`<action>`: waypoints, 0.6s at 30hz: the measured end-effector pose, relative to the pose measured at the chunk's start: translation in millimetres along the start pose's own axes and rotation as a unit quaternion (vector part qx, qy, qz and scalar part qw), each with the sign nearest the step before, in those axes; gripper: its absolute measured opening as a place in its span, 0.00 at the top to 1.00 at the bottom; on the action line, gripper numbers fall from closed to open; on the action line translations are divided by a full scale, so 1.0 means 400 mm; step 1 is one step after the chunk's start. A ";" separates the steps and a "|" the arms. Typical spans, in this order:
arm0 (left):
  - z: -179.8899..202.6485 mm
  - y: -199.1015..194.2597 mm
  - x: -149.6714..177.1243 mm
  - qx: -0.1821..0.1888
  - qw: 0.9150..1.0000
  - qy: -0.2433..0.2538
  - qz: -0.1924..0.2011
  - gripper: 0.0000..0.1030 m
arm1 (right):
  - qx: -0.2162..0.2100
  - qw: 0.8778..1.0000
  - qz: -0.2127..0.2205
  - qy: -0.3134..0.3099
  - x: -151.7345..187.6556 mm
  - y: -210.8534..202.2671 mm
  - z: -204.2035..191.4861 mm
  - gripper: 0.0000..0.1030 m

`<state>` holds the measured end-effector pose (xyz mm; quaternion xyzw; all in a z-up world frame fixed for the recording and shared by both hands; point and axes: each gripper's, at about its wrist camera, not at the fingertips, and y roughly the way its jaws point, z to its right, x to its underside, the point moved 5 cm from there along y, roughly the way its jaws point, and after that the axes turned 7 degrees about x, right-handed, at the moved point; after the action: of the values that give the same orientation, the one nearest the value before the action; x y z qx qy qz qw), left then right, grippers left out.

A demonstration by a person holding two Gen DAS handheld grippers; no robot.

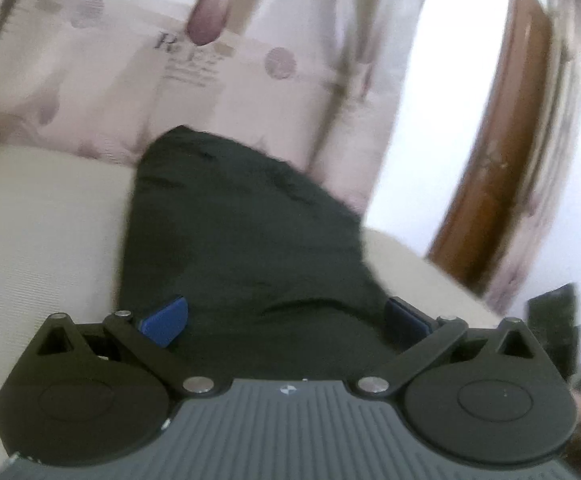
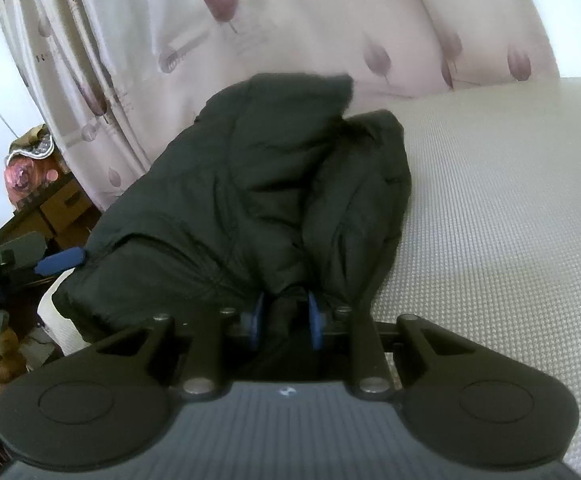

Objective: Fold large clothes

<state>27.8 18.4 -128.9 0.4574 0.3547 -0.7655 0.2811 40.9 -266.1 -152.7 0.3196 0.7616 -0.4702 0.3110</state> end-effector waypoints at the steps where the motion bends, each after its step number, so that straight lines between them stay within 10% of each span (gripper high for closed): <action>1: -0.007 -0.001 0.003 -0.009 1.000 0.004 -0.003 0.00 | 0.005 1.000 0.001 -0.005 0.000 0.001 -0.008 0.80; 6: -0.025 0.030 0.033 -0.060 0.997 0.043 -0.039 0.00 | 0.015 1.000 0.012 -0.024 0.008 0.002 -0.026 0.80; 18: -0.107 0.040 0.045 -0.073 0.992 -0.063 -0.076 0.00 | 0.045 0.998 0.012 -0.033 0.011 -0.005 -0.047 0.79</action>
<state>53.8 41.4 -163.9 0.3587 0.4249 -0.7837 0.2767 33.5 -248.6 -148.1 0.3265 0.7253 -0.5105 0.3268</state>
